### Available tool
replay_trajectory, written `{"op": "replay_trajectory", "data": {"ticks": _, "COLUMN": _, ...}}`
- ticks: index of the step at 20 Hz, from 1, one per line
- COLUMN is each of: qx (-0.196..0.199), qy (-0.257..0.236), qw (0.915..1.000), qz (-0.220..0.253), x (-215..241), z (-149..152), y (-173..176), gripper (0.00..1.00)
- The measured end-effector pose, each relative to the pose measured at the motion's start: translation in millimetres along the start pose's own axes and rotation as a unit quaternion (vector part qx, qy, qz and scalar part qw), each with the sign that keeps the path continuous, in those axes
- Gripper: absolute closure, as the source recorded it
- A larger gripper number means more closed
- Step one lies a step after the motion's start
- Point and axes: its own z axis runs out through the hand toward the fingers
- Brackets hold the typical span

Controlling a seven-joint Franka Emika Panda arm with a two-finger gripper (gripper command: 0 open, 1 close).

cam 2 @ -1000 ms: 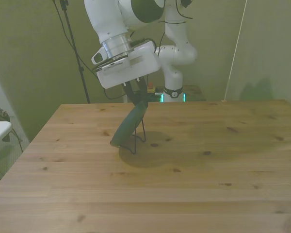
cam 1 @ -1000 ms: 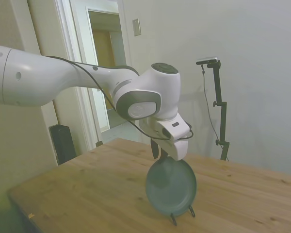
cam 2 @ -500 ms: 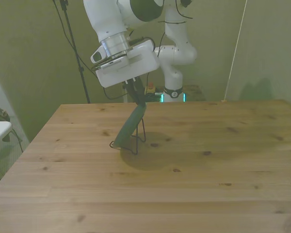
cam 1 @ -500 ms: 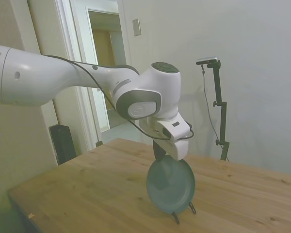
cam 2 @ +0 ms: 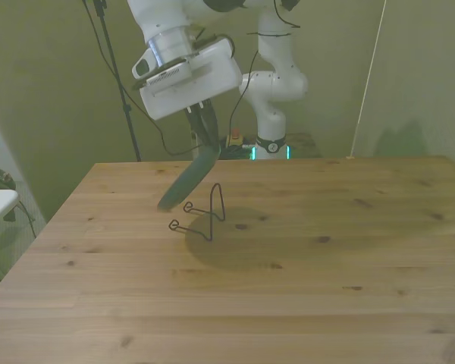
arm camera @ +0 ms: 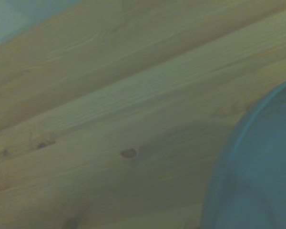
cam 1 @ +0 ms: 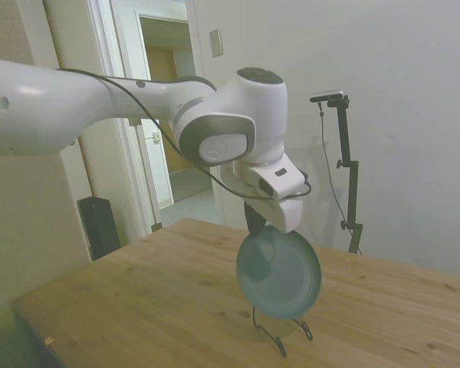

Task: Unload the plate

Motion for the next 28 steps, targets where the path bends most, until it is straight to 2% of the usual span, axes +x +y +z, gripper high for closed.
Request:
{"op": "replay_trajectory", "data": {"ticks": 5, "qx": 0.025, "qy": 0.014, "qw": 0.9995, "qz": 0.013, "x": 13, "z": -48, "y": -18, "gripper": 1.0}}
{"op": "replay_trajectory", "data": {"ticks": 8, "qx": 0.032, "qy": 0.026, "qw": 0.9985, "qz": 0.035, "x": 36, "z": -57, "y": -32, "gripper": 1.0}}
{"op": "replay_trajectory", "data": {"ticks": 12, "qx": 0.028, "qy": 0.043, "qw": 0.9956, "qz": 0.079, "x": 78, "z": -45, "y": -41, "gripper": 1.0}}
{"op": "replay_trajectory", "data": {"ticks": 17, "qx": 0.018, "qy": 0.082, "qw": 0.9863, "qz": 0.142, "x": 143, "z": -34, "y": -21, "gripper": 1.0}}
{"op": "replay_trajectory", "data": {"ticks": 19, "qx": 0.012, "qy": 0.088, "qw": 0.9845, "qz": 0.152, "x": 160, "z": -23, "y": -11, "gripper": 1.0}}
{"op": "replay_trajectory", "data": {"ticks": 24, "qx": -0.007, "qy": 0.083, "qw": 0.9823, "qz": 0.168, "x": 182, "z": 29, "y": 7, "gripper": 1.0}}
{"op": "replay_trajectory", "data": {"ticks": 28, "qx": -0.017, "qy": 0.09, "qw": 0.9791, "qz": 0.182, "x": 193, "z": 49, "y": 30, "gripper": 1.0}}
